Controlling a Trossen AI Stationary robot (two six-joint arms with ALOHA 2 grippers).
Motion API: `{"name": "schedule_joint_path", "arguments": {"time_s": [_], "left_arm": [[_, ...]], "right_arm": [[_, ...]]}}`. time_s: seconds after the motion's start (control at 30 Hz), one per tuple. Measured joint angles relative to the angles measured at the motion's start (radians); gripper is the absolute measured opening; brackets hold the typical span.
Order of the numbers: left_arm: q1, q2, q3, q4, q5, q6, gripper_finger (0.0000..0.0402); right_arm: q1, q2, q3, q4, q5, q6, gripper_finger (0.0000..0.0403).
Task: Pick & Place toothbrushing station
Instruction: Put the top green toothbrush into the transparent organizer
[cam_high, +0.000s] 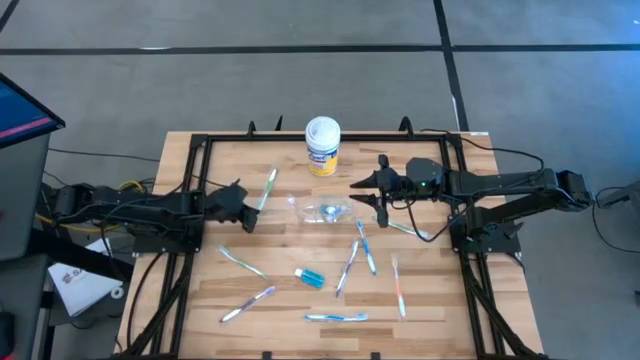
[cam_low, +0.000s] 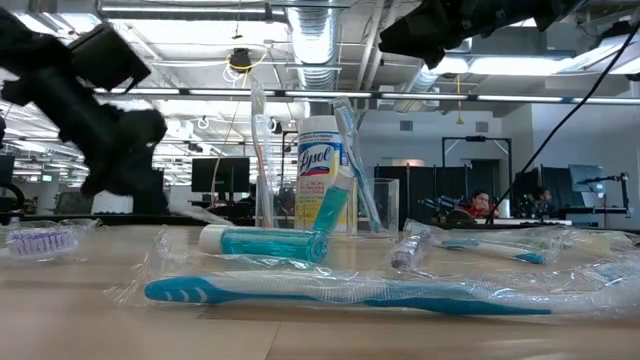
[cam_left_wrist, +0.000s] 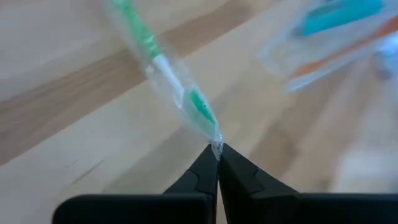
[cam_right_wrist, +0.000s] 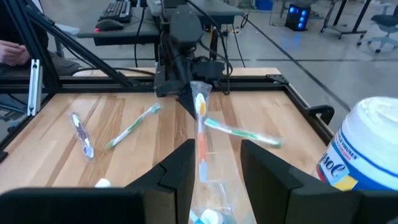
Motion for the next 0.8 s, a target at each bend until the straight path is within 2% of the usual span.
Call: {"name": "schedule_joint_path", "arguments": {"time_s": [0.33,0.6,0.8], "left_arm": [[-0.046,0.000,0.237,-0.002,0.024,0.137,0.0000],[-0.066,0.000,0.433,-0.002,-0.037,0.284,0.0000],[-0.068,0.000,0.560,-0.001,-0.040,0.321,0.0000]], "right_arm": [[0.000,0.000,0.000,0.005,0.000,-0.002,0.0118],[0.000,0.000,0.000,0.009,0.000,-0.023,0.0118],[0.000,0.000,0.000,0.016,0.000,-0.027,0.0118]]}}
